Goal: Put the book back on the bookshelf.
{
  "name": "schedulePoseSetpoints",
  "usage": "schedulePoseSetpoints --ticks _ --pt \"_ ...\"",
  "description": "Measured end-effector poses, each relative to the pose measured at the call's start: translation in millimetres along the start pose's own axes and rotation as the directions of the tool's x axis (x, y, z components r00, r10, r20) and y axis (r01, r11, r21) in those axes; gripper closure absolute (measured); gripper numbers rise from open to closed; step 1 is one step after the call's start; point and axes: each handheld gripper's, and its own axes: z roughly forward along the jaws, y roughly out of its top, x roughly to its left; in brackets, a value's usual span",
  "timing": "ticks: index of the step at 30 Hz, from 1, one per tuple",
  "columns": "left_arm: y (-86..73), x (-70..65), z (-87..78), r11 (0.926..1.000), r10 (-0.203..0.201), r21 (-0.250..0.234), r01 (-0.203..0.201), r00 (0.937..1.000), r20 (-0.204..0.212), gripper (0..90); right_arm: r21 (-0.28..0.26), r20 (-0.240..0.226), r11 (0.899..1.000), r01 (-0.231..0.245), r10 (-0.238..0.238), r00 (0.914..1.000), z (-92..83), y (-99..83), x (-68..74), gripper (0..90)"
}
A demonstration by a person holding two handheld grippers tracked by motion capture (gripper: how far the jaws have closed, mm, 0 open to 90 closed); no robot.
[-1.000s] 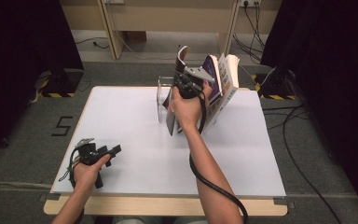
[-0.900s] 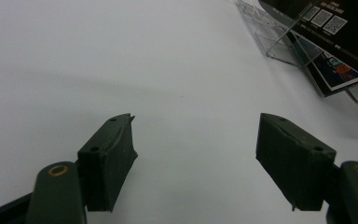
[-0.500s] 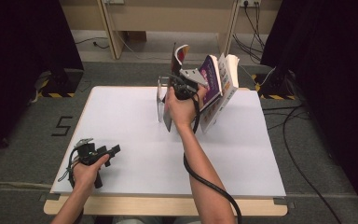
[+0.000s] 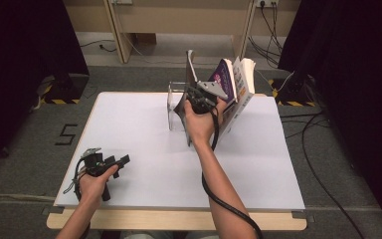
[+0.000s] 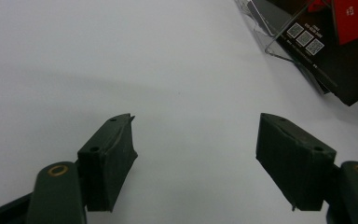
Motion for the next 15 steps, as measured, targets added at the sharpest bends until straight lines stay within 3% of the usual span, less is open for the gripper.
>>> schedulePoseSetpoints --ticks 11,15 --pt "0.2 0.7 -1.0 1.0000 -0.004 -0.003 0.004 1.0000 0.001 26.6 0.022 -0.022 1.000 -0.015 0.016 0.9996 0.0 15.3 -0.1 73.2" --pt "-0.1 0.4 -0.7 1.0000 -0.002 -0.001 0.002 1.0000 0.001 26.6 0.071 -0.003 0.997 -0.021 0.021 0.9998 3.6 21.4 -0.9 85.4"
